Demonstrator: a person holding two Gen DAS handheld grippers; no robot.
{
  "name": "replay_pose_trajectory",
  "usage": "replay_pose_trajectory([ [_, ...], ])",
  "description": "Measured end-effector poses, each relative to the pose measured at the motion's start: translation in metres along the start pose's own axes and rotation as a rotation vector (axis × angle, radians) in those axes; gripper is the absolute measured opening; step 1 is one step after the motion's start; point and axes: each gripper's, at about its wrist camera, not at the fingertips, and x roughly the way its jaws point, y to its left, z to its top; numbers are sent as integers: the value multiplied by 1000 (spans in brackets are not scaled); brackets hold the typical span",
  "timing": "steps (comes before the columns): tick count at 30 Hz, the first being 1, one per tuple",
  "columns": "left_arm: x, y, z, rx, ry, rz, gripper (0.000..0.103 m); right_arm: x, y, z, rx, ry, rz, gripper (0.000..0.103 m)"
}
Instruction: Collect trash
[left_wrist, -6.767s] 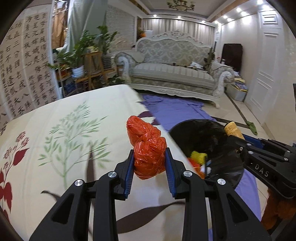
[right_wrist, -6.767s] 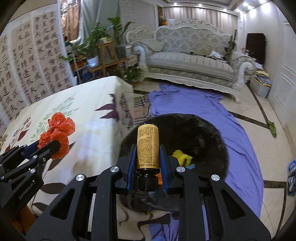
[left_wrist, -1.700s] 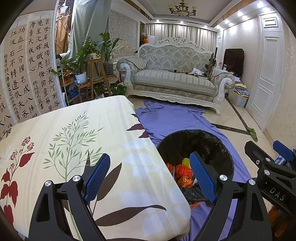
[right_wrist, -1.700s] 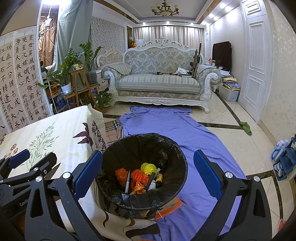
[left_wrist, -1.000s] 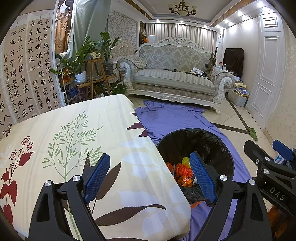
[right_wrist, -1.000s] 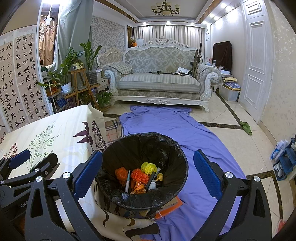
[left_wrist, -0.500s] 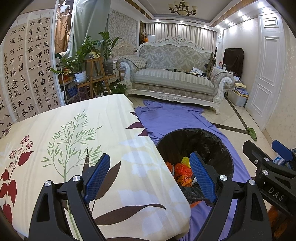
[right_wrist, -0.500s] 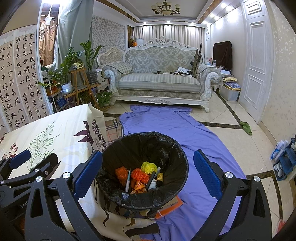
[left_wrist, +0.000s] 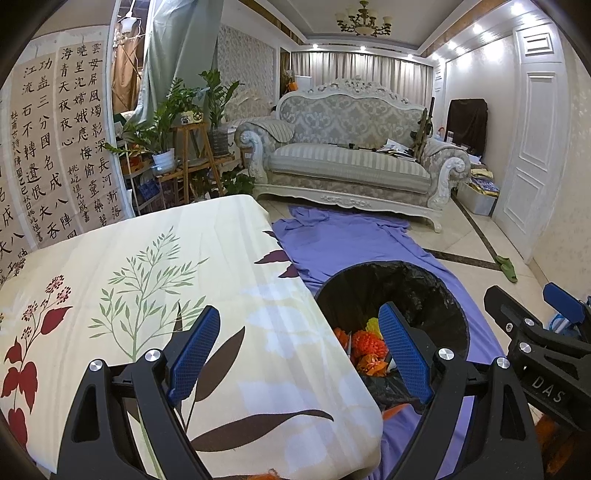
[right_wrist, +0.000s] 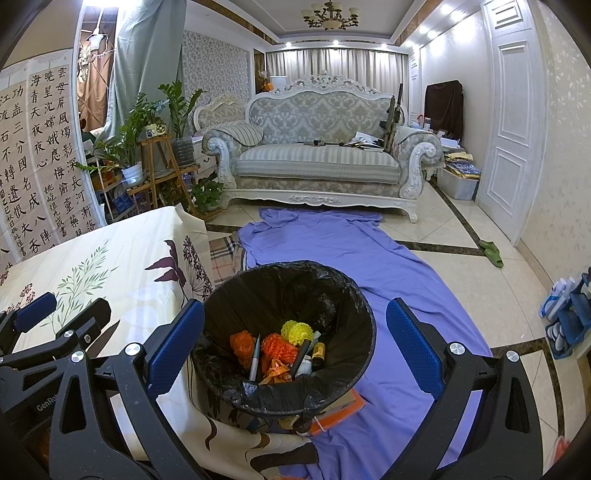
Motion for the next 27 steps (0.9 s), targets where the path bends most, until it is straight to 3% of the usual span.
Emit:
replay_pose_trajectory([
  [7, 4, 5, 0, -40, 25, -33, 87, 1, -1, 0, -1, 1, 0, 96],
  [12, 10, 6, -2, -41, 54, 18, 88, 0, -1, 1, 0, 1, -1, 96],
  [16, 6, 5, -3, -25, 30, 47, 88, 1, -1, 0, 2, 1, -2, 96],
  [27, 14, 23, -3, -27, 61, 45, 88, 8, 8, -8, -18, 13, 16, 96],
])
